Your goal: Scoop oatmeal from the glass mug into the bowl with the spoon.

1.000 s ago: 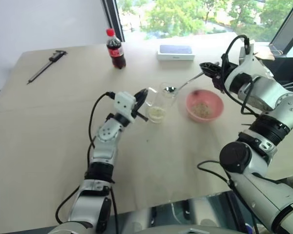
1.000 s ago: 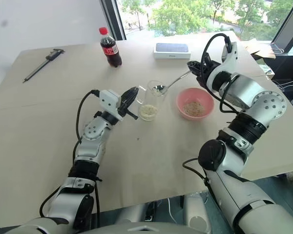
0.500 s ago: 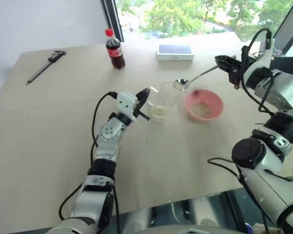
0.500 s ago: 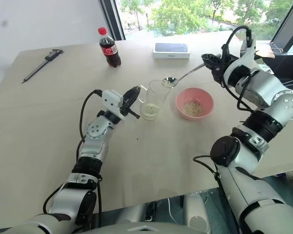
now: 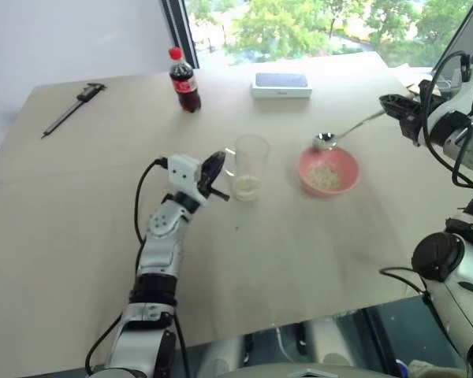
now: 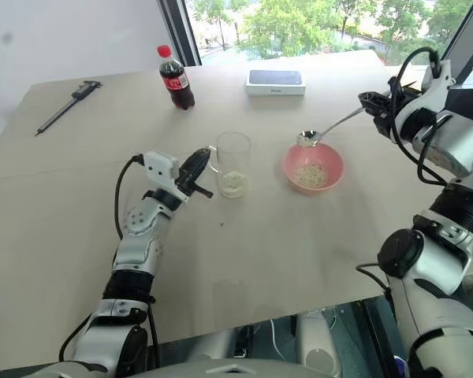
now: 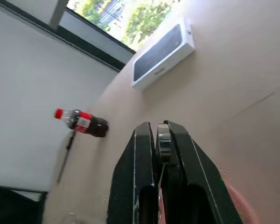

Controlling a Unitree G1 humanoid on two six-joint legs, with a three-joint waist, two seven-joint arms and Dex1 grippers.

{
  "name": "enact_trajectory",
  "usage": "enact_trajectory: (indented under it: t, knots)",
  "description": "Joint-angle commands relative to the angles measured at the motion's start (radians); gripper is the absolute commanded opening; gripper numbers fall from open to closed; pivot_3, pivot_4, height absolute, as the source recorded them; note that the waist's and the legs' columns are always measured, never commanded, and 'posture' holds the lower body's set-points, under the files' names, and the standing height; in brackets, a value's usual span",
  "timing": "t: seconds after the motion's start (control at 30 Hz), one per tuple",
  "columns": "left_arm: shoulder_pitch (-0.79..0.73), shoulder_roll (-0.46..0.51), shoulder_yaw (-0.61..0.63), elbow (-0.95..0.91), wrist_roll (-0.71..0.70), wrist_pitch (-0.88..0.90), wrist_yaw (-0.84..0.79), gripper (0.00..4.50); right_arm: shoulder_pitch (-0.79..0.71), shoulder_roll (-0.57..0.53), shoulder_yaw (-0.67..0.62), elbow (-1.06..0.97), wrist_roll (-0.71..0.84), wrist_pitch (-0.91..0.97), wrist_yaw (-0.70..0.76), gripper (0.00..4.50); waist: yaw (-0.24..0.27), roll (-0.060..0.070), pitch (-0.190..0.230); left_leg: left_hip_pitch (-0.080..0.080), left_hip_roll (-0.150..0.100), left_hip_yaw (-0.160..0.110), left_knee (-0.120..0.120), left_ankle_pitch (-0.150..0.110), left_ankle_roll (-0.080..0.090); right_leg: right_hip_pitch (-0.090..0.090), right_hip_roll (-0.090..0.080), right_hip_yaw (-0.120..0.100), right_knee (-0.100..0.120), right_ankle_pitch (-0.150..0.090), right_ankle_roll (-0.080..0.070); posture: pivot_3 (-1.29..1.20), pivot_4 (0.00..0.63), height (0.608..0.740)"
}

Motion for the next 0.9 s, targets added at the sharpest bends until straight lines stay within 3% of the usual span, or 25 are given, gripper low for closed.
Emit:
enact_trajectory:
  t: [0.03,0.33,0.57,0.73,0.9]
  knots:
    - [0.013,-0.008,0.019,-0.075,-0.041,-0.004,-0.004,0.07,0.008,-0.05,0.123,-0.094,-0.072,-0.085,0.157,0.0,-0.001,0.0,0.0,0.0,0.0,0.0,0.0,0.0,0.0,0.0,0.0,0.0,0.0,0.0,0.0,0.0,0.15,0.74]
    - [0.034,-0.019,0.027,-0.115,-0.059,0.021,0.008,0.07,0.125,-0.25,0.539,-0.325,-0.395,-0.399,0.637,0.0,0.006,0.0,0.0,0.0,0.0,0.0,0.0,0.001,-0.003,0.0,0.0,-0.001,-0.002,0.0,0.0,0.0,0.15,0.74]
    - [0.045,-0.02,0.028,-0.124,-0.064,0.021,0.0,0.07,0.175,-0.347,0.68,-0.412,-0.587,-0.616,0.871,0.0,0.009,0.0,0.0,0.0,0.0,-0.001,0.001,0.002,-0.003,0.0,0.0,-0.001,-0.002,0.0,0.0,0.0,0.15,0.74]
    - [0.052,-0.021,0.025,-0.124,-0.064,0.015,-0.004,0.07,0.166,-0.288,0.577,-0.32,-0.551,-0.537,0.819,0.0,0.013,-0.001,0.0,0.0,0.0,-0.002,0.001,0.002,-0.004,0.0,0.0,-0.001,-0.002,0.0,0.0,0.0,0.15,0.74]
    - [0.06,-0.012,0.018,-0.124,-0.047,-0.006,-0.014,0.07,-0.013,-0.096,0.333,-0.207,-0.305,-0.319,0.607,0.0,0.014,0.0,0.0,0.0,0.0,-0.002,0.001,0.002,-0.004,0.0,0.0,0.0,-0.001,0.0,0.0,0.0,0.15,0.74]
